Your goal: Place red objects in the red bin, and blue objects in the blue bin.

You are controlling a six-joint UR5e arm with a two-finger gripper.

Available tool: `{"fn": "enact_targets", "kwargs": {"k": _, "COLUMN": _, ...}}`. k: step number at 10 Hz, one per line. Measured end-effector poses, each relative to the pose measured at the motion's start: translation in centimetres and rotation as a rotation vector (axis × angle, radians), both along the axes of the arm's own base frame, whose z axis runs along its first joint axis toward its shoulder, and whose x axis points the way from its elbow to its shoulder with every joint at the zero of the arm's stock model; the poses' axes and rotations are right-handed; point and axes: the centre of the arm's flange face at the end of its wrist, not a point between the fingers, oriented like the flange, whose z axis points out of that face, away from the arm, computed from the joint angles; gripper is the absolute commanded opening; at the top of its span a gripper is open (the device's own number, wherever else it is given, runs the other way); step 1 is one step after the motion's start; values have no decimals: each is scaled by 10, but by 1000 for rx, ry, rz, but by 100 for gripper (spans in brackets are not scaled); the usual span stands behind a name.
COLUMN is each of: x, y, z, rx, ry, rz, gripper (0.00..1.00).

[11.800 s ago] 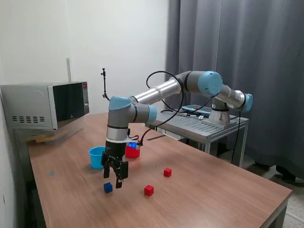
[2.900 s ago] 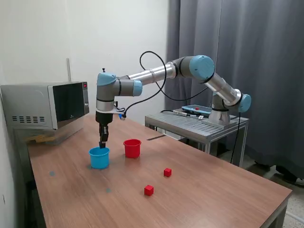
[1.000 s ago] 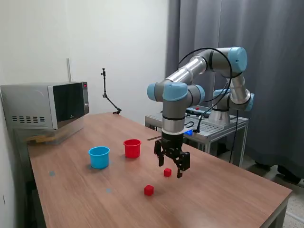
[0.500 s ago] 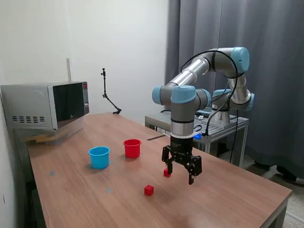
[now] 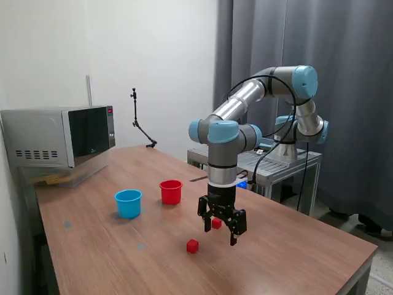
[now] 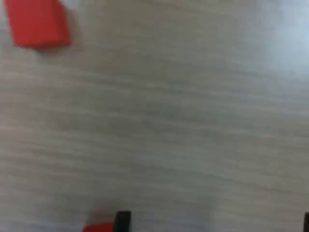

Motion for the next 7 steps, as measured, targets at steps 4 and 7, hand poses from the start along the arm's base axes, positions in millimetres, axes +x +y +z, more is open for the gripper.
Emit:
{"fn": "enact_targets", "kwargs": {"k": 4, "x": -20, "y": 38, "z": 10, "rx": 3, "ry": 33, "rz": 0, "gripper": 100}}
{"fn": "enact_targets", "kwargs": {"k": 7, "x": -25, "y": 46, "z": 11, "rx": 2, "ry": 44, "rz": 10, "gripper": 100}}
